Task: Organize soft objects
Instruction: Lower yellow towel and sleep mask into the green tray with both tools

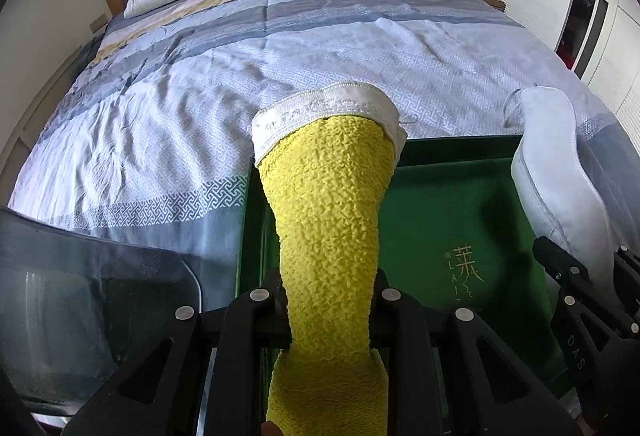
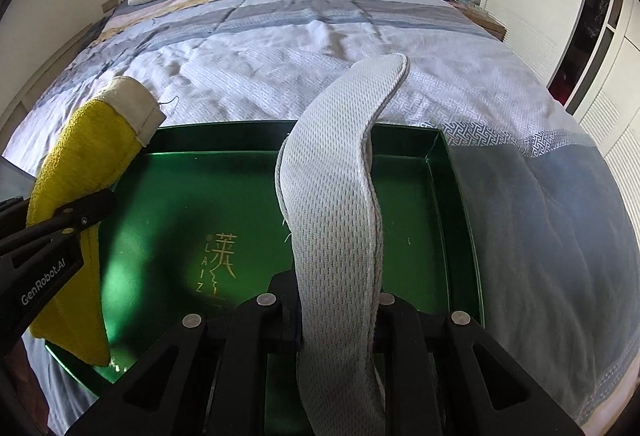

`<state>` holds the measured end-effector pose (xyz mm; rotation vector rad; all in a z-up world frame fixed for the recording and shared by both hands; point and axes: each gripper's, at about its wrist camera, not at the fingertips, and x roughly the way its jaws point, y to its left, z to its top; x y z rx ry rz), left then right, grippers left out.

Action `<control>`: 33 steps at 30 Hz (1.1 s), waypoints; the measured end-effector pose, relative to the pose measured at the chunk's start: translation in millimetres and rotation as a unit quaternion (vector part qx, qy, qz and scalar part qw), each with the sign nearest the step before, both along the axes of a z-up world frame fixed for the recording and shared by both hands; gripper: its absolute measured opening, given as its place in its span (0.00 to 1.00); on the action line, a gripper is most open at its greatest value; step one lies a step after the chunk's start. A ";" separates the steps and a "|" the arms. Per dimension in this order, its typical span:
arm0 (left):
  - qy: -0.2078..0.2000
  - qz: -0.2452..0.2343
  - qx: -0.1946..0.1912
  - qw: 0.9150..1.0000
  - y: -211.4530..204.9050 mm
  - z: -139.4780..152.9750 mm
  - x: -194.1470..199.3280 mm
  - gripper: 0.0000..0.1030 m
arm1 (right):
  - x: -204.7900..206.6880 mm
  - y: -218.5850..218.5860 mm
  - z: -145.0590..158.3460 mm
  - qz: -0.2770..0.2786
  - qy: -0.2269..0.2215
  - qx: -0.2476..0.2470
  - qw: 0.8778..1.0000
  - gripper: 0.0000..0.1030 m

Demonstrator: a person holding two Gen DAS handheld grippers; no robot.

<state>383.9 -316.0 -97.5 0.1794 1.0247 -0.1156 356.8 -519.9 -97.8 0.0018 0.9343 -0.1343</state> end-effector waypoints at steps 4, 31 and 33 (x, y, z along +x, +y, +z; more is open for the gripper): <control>-0.002 -0.004 0.000 1.000 -4.5 0.0 -0.5 0.18 | 1.2 4.8 -1.1 -0.001 0.001 -0.002 1.000 0.14; 0.062 0.026 -0.026 0.997 -15.6 -23.2 4.3 0.18 | 14.3 5.0 -11.5 0.013 0.029 -0.001 1.000 0.16; 0.064 0.024 -0.026 0.997 -16.7 -24.6 5.0 0.18 | 15.4 5.1 -11.7 0.013 0.029 -0.003 0.999 0.16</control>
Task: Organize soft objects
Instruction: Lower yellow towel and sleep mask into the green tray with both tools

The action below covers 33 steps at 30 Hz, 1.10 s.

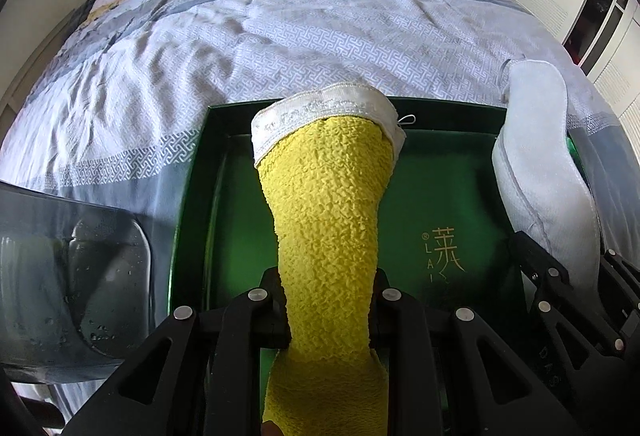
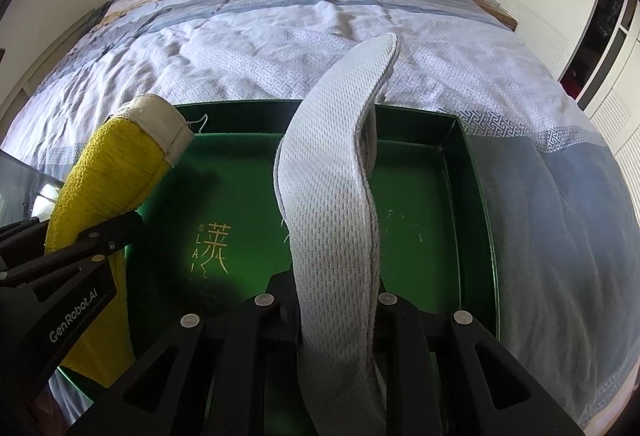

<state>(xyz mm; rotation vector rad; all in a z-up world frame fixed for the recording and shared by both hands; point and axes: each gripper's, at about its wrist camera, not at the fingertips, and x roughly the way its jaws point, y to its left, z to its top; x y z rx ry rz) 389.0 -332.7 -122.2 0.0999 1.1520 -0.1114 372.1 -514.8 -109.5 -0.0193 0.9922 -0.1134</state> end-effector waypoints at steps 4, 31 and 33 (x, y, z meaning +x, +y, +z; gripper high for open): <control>0.003 0.001 0.000 1.000 -1.7 -1.9 0.0 0.18 | 2.1 0.1 -0.3 0.000 0.000 0.002 1.000 0.16; -0.004 0.000 -0.001 1.000 -2.3 -0.4 -4.2 0.39 | -3.9 -4.9 4.3 -0.005 -0.003 0.016 1.000 0.38; -0.008 -0.001 0.001 1.000 -4.0 0.3 -5.8 0.40 | -3.9 -4.0 4.5 -0.004 -0.004 0.015 1.000 0.40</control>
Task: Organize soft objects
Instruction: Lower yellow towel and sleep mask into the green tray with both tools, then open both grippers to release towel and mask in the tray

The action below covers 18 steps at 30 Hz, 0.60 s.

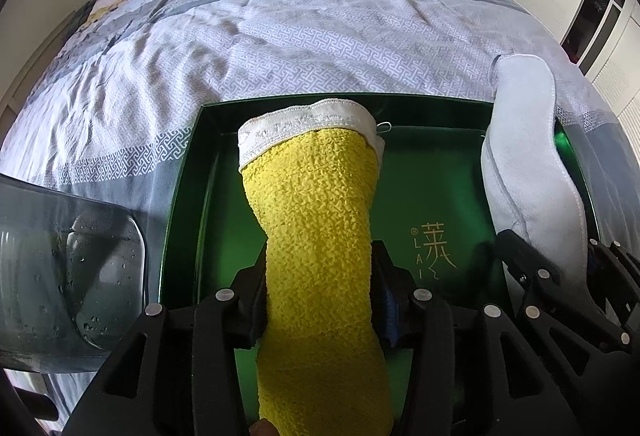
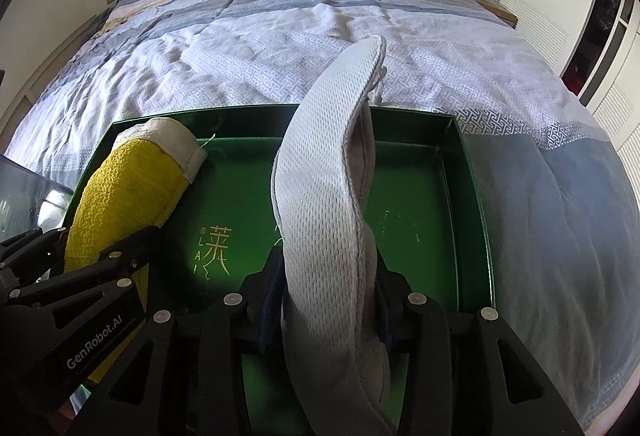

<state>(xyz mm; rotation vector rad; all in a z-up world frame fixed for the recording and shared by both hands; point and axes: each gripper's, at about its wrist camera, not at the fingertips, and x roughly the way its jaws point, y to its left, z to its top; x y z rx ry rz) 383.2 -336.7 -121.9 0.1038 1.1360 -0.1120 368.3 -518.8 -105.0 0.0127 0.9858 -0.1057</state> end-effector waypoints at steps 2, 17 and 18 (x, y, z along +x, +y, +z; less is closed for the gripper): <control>-0.002 -0.002 0.002 1.000 -0.8 -0.3 -1.1 0.44 | -0.3 1.1 0.0 0.002 0.000 -0.002 1.000 0.46; -0.008 0.008 -0.005 1.000 7.9 1.8 1.0 0.57 | -6.6 -6.7 8.6 -0.014 -0.012 -0.005 1.000 0.84; -0.008 0.008 -0.006 1.000 7.9 2.0 0.7 0.57 | -6.8 -6.6 9.0 -0.014 -0.013 -0.005 1.000 0.84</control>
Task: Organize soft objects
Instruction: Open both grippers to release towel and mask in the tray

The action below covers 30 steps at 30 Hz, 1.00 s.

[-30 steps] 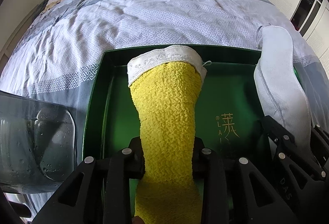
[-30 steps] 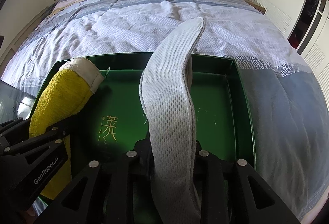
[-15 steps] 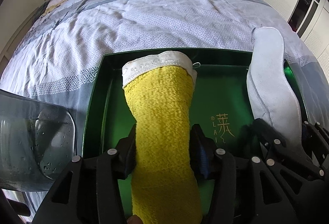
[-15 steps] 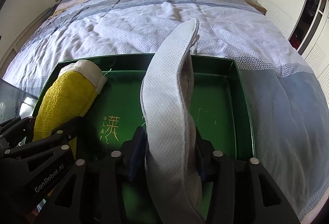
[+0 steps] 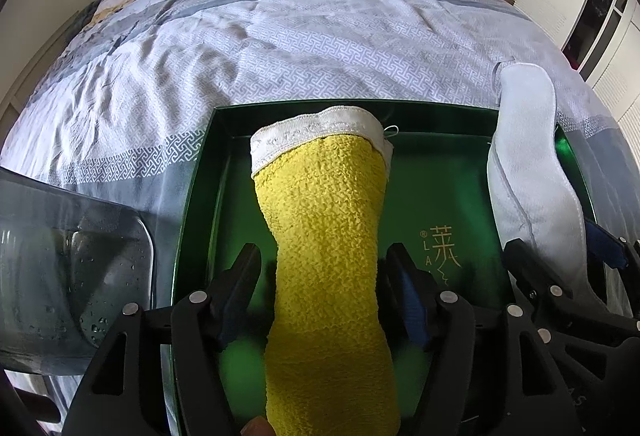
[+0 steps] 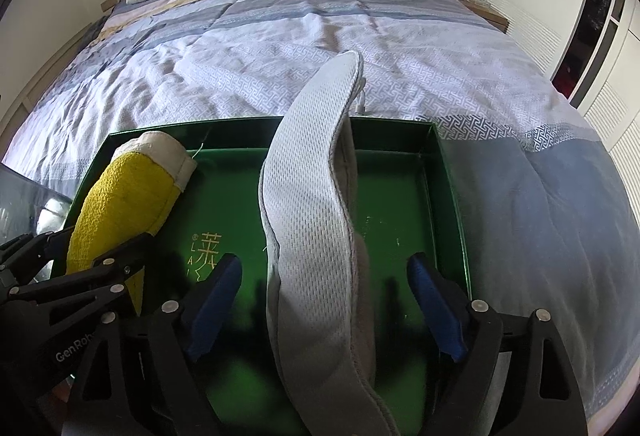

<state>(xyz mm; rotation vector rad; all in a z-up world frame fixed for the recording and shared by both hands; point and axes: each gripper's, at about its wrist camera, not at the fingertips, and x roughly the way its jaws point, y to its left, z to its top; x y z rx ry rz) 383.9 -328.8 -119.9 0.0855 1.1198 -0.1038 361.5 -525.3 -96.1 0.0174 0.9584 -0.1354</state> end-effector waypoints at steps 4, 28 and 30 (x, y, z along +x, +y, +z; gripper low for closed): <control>-0.004 0.003 0.002 1.000 1.4 0.7 -0.2 0.58 | -1.4 2.8 2.2 0.003 -0.007 -0.010 1.000 0.84; -0.044 0.035 0.012 0.998 12.5 17.0 -6.8 0.76 | -15.8 6.9 19.0 0.002 -0.055 -0.043 0.998 1.00; -0.043 0.038 0.011 0.998 14.2 16.7 -6.7 0.76 | -15.6 8.6 19.3 0.001 -0.057 -0.047 0.997 1.00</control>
